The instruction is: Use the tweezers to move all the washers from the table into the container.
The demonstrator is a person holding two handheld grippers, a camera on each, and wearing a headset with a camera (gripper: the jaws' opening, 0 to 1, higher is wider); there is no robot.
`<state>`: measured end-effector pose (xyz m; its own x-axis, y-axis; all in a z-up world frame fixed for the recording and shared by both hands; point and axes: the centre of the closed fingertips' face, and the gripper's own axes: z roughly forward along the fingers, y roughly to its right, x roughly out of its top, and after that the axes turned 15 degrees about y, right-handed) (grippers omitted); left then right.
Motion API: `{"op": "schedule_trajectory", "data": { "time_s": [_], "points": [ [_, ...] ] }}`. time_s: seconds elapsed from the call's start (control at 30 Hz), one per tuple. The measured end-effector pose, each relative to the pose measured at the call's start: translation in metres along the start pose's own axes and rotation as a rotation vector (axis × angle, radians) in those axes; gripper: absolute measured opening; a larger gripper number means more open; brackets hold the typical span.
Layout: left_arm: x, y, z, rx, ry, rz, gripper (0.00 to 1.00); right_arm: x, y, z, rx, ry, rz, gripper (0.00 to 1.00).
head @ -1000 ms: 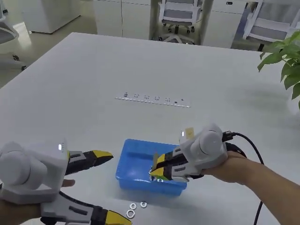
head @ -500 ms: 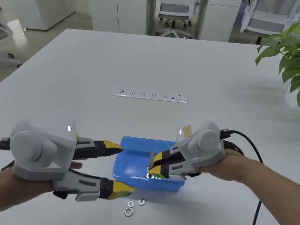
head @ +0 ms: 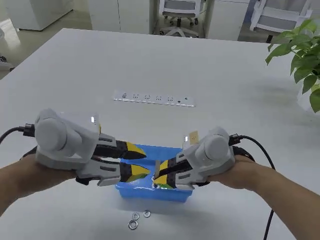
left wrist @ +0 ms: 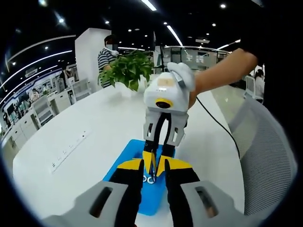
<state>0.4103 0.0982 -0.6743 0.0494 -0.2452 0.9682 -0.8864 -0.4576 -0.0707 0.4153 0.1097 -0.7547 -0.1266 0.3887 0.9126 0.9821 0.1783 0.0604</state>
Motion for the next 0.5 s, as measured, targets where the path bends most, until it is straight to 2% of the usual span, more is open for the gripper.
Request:
{"op": "schedule_trajectory", "data": {
  "time_s": [0.27,0.5],
  "points": [
    [0.000,0.000,0.016,-0.041,-0.011,0.032,0.14,0.000,-0.001,0.000,0.005,-0.005,-0.009,0.09],
    [-0.005,-0.002,0.019,-0.058,-0.028,0.048,0.07,0.000,-0.001,-0.001,0.007,-0.009,-0.013,0.09]
  ]
}}
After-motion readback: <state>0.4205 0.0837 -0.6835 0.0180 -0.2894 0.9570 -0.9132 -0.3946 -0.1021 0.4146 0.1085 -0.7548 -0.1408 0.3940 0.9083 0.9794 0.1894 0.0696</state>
